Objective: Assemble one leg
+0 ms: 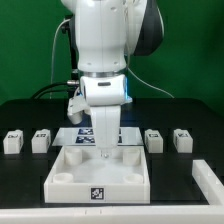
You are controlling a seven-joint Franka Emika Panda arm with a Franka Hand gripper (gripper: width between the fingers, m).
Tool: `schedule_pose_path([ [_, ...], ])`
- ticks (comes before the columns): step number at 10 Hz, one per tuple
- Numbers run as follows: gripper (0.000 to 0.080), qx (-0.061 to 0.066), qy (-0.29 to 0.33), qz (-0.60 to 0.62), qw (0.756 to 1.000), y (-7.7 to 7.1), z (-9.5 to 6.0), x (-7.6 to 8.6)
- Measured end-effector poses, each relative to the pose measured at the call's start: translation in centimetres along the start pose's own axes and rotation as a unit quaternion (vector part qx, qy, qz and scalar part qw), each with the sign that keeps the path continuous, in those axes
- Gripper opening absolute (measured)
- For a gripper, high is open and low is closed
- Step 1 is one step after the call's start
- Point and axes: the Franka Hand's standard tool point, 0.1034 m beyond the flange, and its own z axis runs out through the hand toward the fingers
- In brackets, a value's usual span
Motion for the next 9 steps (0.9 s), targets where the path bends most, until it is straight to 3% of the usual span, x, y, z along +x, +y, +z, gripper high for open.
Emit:
schedule_pose_path([
  [1, 0.065, 0.0, 0.0, 0.001, 1.0, -0.01, 0.0, -0.01],
  [3, 0.041, 0.001, 0.0, 0.002, 1.0, -0.08, 0.06, -0.04],
  [4, 0.041, 0.001, 0.0, 0.002, 1.0, -0.09, 0.07, -0.04],
  [5, 0.0228, 0.001, 0.0, 0.002, 1.0, -0.11, 0.08, -0.04],
  [6, 0.0096, 0.001, 0.0, 0.002, 1.0, -0.11, 0.08, -0.04],
  [9, 0.0061, -0.001, 0.0, 0.003, 1.0, -0.01, 0.02, -0.12],
])
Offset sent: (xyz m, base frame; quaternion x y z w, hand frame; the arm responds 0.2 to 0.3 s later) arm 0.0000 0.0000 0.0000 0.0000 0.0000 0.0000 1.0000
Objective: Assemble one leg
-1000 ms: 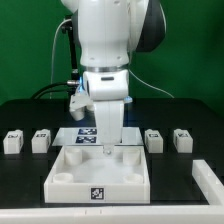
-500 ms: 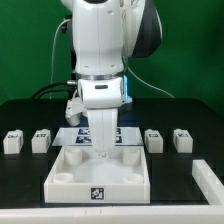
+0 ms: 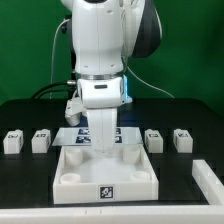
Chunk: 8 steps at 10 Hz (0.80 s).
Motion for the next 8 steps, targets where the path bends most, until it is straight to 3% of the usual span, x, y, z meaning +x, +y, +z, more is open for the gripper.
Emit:
schedule_pose_path([
  [6, 0.0061, 0.0, 0.0, 0.0, 1.0, 0.0, 0.0, 0.0],
  [8, 0.0061, -0.011, 0.004, 0.014, 1.0, 1.6, 0.0, 1.5],
])
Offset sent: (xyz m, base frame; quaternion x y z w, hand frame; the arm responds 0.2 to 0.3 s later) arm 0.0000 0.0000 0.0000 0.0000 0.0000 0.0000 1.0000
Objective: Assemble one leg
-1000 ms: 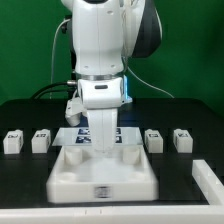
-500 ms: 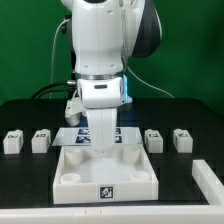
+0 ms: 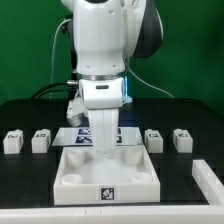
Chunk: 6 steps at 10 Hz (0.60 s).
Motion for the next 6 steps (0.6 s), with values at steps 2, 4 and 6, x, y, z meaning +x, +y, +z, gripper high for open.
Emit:
schedule_pose_path([
  [2, 0.0061, -0.014, 0.007, 0.017, 1.0, 2.2, -0.1, 2.5],
  [4, 0.0061, -0.025, 0.012, 0.024, 0.999, 4.6, -0.2, 4.3],
  [6, 0.0061, -0.012, 0.013, 0.014, 1.0, 4.7, -0.1, 5.9],
])
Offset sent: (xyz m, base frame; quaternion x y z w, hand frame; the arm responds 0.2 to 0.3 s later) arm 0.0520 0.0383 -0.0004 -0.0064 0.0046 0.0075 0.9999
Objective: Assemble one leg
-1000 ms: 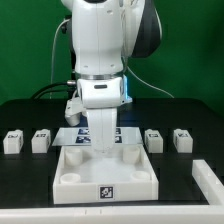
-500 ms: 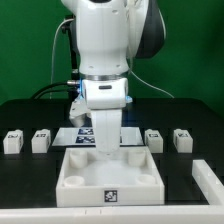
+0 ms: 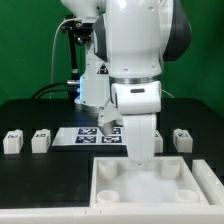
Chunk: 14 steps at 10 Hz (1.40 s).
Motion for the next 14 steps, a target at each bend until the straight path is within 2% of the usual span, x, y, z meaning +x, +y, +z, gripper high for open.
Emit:
schedule_pose_path([
  [1, 0.0061, 0.004, 0.001, 0.007, 1.0, 0.0, 0.08, 0.78],
  [2, 0.0061, 0.006, -0.004, 0.01, 1.0, 0.01, 0.09, 0.85],
  [8, 0.0061, 0.01, -0.007, 0.015, 1.0, -0.23, -0.08, 0.53],
  [9, 0.0241, 0.01, -0.007, 0.015, 1.0, -0.24, -0.08, 0.51],
  [10, 0.0375, 0.01, -0.007, 0.015, 1.0, -0.24, -0.07, 0.5],
  [11, 0.0375, 0.01, -0.007, 0.015, 1.0, -0.24, -0.07, 0.5],
  [12, 0.0569, 0.01, -0.007, 0.015, 1.0, -0.24, -0.06, 0.49],
  [13, 0.0624, 0.01, -0.007, 0.015, 1.0, -0.24, -0.06, 0.49],
  [14, 0.0624, 0.01, -0.007, 0.015, 1.0, -0.25, -0.05, 0.48],
])
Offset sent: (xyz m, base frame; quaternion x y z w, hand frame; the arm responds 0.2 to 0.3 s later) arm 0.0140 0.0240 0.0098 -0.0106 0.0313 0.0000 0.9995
